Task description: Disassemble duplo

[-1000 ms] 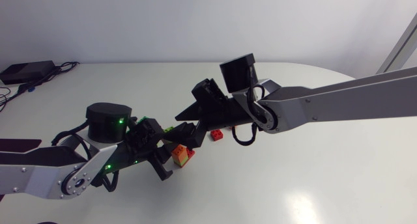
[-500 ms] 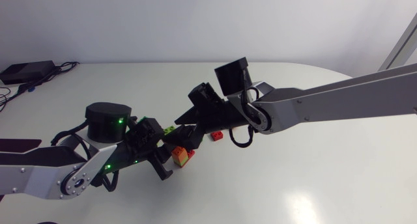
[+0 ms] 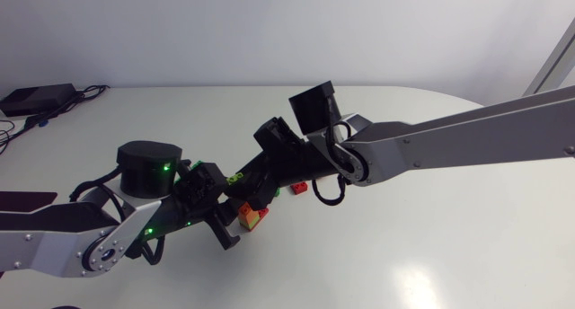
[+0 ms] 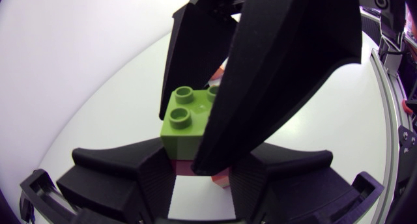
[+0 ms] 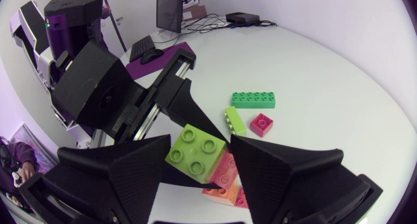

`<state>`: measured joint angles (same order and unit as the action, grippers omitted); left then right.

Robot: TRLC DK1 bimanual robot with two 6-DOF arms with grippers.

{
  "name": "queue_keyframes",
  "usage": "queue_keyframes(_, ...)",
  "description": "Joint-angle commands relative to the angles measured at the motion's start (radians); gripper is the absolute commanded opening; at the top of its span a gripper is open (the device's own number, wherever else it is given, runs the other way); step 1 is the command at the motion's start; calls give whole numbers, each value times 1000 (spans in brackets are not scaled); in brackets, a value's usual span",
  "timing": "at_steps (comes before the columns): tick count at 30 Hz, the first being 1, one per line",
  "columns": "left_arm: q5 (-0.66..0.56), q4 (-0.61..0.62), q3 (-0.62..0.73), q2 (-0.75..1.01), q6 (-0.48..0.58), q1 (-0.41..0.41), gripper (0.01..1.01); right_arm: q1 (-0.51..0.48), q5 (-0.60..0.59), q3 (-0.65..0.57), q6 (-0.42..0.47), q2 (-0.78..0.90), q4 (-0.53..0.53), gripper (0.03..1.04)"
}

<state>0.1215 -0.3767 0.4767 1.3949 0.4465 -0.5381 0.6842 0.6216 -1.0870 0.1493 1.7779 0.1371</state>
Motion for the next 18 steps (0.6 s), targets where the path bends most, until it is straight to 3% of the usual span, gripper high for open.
queue_keyframes(1, -6, -18, -12, -16, -17, -6, 397, 8, -3, -22, 10, 37, -10, 507)
queue_keyframes(10, -6, -18, -16, -27, -17, -6, 397, -8, 18, -54, 15, 54, -71, 352)
queue_keyframes(18, -6, -18, -20, -27, -17, -3, 397, -64, 21, -54, -11, 40, -57, 354)
